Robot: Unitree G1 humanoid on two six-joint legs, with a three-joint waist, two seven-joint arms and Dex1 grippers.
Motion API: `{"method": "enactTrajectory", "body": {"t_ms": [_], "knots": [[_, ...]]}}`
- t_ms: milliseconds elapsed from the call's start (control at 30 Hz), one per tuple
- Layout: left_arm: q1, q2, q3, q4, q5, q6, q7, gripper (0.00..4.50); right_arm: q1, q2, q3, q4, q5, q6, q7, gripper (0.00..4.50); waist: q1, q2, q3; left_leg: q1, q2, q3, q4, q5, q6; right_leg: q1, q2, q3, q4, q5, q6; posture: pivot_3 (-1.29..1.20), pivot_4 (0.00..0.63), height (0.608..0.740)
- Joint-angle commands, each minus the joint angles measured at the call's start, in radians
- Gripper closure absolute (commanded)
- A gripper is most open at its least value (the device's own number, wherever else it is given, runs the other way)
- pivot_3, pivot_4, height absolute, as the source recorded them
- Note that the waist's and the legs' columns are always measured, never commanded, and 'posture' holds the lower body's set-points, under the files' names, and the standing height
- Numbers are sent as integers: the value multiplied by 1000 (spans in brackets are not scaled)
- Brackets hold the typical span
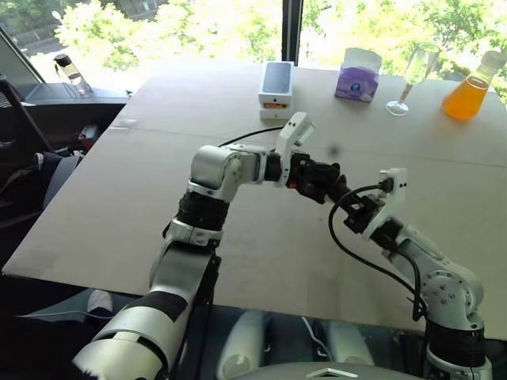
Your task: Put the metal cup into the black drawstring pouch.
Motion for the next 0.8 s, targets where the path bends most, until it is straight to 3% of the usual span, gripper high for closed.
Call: {"method": "enactTrajectory", "body": {"t_ms": [33, 267, 433, 500, 567, 633, 800], "knots": [[-33, -22, 41, -40, -84, 26, -18, 4500, -40, -5, 63, -1, -44, -102, 125, 4464, -1, 0, 0, 0, 0, 0, 0, 0, 0, 0, 0, 0, 0, 0, 0, 0, 150, 740], [-39, 23, 17, -163, -197, 116, -93, 4500, -53, -27, 123, 74, -155, -168, 183, 4464, -1, 0, 0, 0, 0, 0, 0, 2, -4, 0, 0, 0, 0, 0, 0, 0, 150, 740], [15, 77, -15, -201, -202, 164, -80, 4500, -121, -122, 229, 111, -466, -384, 199, 4464, -1, 0, 0, 1, 0, 0, 0, 3, -4, 0, 0, 1, 0, 0, 0, 0, 150, 740], [32, 94, -18, -203, -196, 176, -64, 4500, -137, -136, 254, 120, -524, -446, 211, 4464, -2, 1, 1, 1, 0, 1, 0, 3, -5, 0, 0, 1, 0, 0, 0, 0, 150, 740], [51, 112, -18, -210, -193, 188, -53, 4500, -151, -127, 251, 113, -525, -458, 211, 4464, -1, 1, 1, 1, 0, 0, 0, 3, -5, 0, 1, 0, 0, 0, 0, 0, 150, 740], [68, 116, 5, -196, -197, 198, -41, 4500, -160, -68, 194, 102, -423, -396, 182, 4464, 0, 1, 1, 0, 0, 0, 0, 4, -7, 0, 0, 0, 0, 0, 0, 0, 150, 740], [66, 89, 38, -117, -153, 42, -16, 4500, -153, 19, 106, 87, -246, -285, 162, 4464, 4, 1, 1, 1, 1, 0, 0, 4, -7, 0, -3, 1, 0, 0, 0, 0, 150, 740]]}}
